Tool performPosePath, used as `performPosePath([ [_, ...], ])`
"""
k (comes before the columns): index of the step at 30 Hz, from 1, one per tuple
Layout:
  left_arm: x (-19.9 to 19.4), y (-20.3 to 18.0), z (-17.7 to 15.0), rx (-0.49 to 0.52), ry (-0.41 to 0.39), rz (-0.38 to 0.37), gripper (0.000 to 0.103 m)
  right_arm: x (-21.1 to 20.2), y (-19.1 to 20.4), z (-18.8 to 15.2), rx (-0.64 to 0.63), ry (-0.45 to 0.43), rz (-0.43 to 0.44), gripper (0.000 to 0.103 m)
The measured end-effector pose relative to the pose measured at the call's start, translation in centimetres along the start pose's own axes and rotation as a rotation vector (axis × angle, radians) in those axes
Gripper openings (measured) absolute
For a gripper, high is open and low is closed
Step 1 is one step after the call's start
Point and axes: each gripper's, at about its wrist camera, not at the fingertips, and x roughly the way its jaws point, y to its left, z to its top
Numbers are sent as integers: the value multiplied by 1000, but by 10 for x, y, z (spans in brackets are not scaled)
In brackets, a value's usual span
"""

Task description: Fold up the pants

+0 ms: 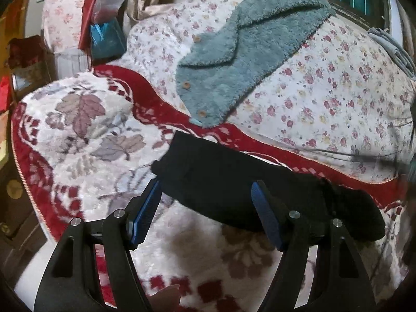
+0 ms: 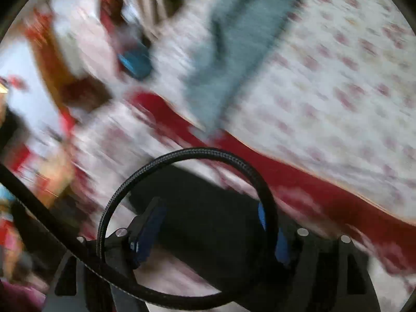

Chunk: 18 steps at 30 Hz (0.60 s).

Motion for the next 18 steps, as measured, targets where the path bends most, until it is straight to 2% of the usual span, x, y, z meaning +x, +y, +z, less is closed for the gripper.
performPosePath([
  [2,10,-5,-1,-18,31,-23,72,20,-12,-20,-15,75,-84,73],
  [4,18,-8,-5,-21,66,-39,72,49,-8,-35,-40,141,-128,73],
  [7,23,-13,-9,1,91,-28,72,78,-6,-55,-143,189,-212,74],
  [8,23,-13,-10,3,93,-23,72,73,-11,-62,-169,124,-201,65],
  [9,23,-11,-10,1,94,-21,72,69,-18,-63,-151,98,-194,43],
  [10,22,-11,-10,-2,94,-18,72,63,-31,-64,-93,85,-171,36],
  [11,23,-9,-10,-4,94,-17,72,52,-48,-59,-31,71,-112,20],
  [12,24,-9,-9,-5,96,-15,72,44,-59,-60,22,60,-68,12],
  [15,28,-10,-9,-10,116,-35,72,14,-84,-57,98,10,-46,8],
  [18,28,-17,-10,-8,130,-63,72,-37,-116,-60,159,-77,-131,5],
])
